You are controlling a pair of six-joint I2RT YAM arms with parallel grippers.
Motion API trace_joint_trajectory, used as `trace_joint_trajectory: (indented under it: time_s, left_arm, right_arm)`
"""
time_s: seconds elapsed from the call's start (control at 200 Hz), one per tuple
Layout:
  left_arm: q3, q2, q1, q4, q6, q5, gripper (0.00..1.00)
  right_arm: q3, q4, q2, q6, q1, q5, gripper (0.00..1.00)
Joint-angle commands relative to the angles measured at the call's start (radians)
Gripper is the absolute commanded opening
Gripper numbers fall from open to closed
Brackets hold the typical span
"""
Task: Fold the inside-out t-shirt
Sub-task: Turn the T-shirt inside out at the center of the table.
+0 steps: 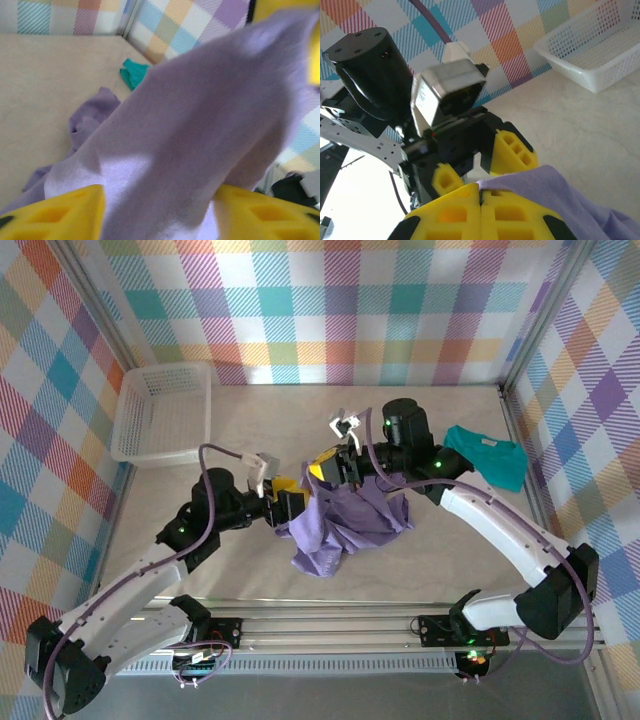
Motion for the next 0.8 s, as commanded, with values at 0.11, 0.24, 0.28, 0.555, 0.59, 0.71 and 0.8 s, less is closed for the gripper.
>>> trace_joint_trajectory:
  time_s: [0.11,0.24,0.28,0.555,0.59,0.71,0.8]
  left_arm:
    - [0.036,0.029,-0.008,-0.056,0.044,-0.143,0.03]
    - [0.047,0.012,-0.008,-0.100,0.050,-0.258,0.00]
    - [0.047,0.005,-0.008,-0.109,0.059,-0.277,0.00]
    - [0.097,0.067,-0.008,-0.186,0.059,-0.363,0.01]
    - [0.102,0.073,-0.008,-0.189,0.058,-0.362,0.02]
    - [0.124,0.080,-0.008,-0.229,0.055,-0.396,0.18]
    - [0.115,0.056,-0.008,-0.242,0.059,-0.393,0.36]
  right_arm:
    - [0.138,-0.277,0.024,-0.107,0.011,0.116,0.00]
    - [0.201,-0.418,0.049,-0.162,0.011,0.143,0.00]
    - [0.217,-0.450,0.056,-0.175,0.011,0.153,0.00]
    - [0.191,-0.288,0.116,-0.057,0.011,-0.160,0.00]
    - [0.178,-0.245,0.123,-0.026,0.011,-0.185,0.00]
    - [0.142,-0.143,0.139,0.094,0.011,-0.107,0.00]
    - [0.143,-0.144,0.160,0.148,0.007,-0.003,0.00]
